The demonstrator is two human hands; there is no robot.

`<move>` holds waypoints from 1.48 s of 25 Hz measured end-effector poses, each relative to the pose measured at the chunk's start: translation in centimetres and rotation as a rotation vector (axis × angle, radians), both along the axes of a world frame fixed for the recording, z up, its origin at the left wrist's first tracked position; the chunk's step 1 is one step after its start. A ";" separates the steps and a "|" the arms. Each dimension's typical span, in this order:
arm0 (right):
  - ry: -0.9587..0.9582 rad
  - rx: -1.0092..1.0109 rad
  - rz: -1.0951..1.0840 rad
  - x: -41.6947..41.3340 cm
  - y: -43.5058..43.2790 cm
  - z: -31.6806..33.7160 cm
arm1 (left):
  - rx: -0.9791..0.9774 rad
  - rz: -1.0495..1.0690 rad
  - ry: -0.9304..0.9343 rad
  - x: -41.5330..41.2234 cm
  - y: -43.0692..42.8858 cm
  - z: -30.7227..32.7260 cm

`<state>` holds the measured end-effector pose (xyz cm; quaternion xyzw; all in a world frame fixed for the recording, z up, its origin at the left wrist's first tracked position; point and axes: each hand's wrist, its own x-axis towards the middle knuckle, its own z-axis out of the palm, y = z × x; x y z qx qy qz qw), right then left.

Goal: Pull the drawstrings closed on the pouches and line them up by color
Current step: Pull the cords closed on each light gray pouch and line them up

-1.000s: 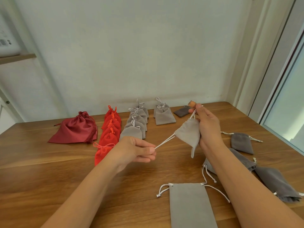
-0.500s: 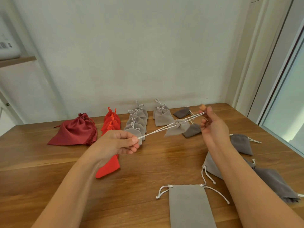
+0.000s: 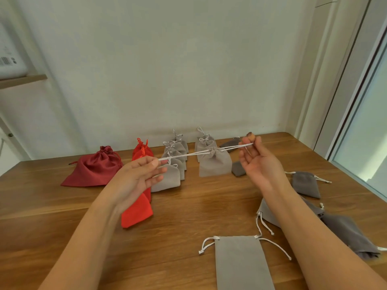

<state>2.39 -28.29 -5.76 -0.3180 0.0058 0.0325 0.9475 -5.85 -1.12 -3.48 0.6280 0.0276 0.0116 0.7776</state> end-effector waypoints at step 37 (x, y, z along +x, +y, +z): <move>-0.244 -0.505 0.417 -4.8 6.5 0.1 | 0.550 0.229 -0.296 -1.0 -6.4 -2.3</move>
